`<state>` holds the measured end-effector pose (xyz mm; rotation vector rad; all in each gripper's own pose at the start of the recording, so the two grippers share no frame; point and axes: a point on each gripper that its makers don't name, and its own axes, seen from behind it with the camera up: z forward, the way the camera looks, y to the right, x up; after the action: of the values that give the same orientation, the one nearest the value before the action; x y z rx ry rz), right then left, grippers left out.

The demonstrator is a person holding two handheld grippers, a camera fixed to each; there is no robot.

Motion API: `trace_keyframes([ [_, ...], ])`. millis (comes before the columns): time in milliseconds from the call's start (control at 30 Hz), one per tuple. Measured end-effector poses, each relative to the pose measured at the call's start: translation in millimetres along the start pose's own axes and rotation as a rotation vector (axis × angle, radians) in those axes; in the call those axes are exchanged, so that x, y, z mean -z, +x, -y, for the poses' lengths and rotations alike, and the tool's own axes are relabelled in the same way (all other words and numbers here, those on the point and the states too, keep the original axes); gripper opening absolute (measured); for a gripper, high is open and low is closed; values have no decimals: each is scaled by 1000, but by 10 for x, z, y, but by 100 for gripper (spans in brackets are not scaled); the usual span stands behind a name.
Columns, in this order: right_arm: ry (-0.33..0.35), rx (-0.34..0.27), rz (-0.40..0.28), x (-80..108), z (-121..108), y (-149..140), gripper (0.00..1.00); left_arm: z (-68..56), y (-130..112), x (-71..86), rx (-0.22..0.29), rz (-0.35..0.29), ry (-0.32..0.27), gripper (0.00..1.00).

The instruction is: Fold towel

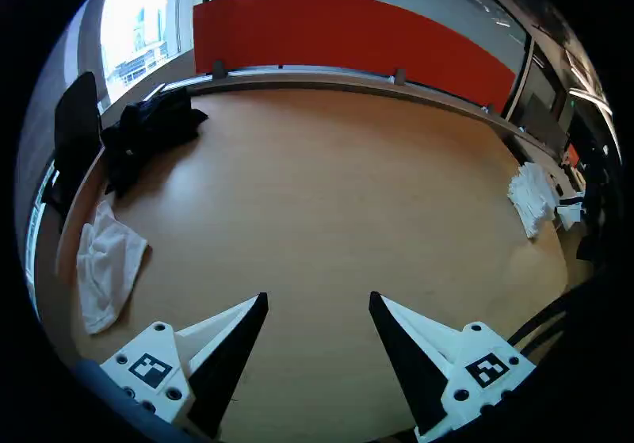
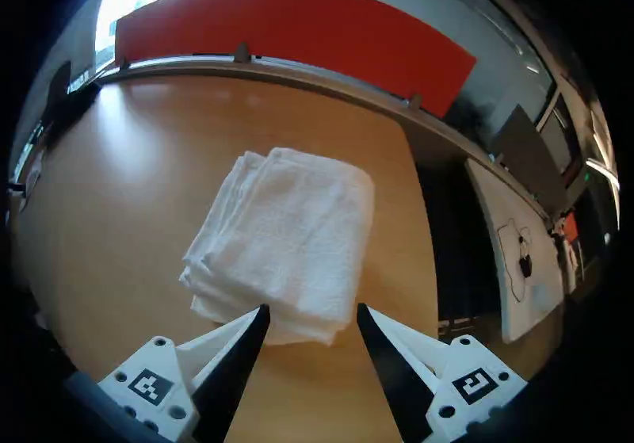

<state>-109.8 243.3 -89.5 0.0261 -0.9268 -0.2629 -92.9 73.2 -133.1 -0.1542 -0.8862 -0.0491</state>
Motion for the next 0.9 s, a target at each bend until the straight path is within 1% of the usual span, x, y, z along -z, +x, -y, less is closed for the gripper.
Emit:
trace_keyframes([
  [200, 43, 2, -34, -20, 235, 166, 84, 24, -1, 8, 4, -2, 4, 95],
  [467, 101, 21, -60, -82, 571, 346, 83, 69, -11, 31, 12, -4, 10, 95],
  [567, 117, 33, -61, -105, 670, 375, 79, 95, -21, 40, 16, -4, 14, 95],
  [667, 129, 41, -59, -126, 732, 386, 71, 118, -30, 46, 19, -4, 17, 95],
  [833, 136, 45, -57, -152, 771, 391, 60, 146, -45, 49, 24, -3, 20, 95],
  [900, 140, 45, -56, -158, 789, 389, 58, 150, -50, 47, 26, -2, 20, 95],
])
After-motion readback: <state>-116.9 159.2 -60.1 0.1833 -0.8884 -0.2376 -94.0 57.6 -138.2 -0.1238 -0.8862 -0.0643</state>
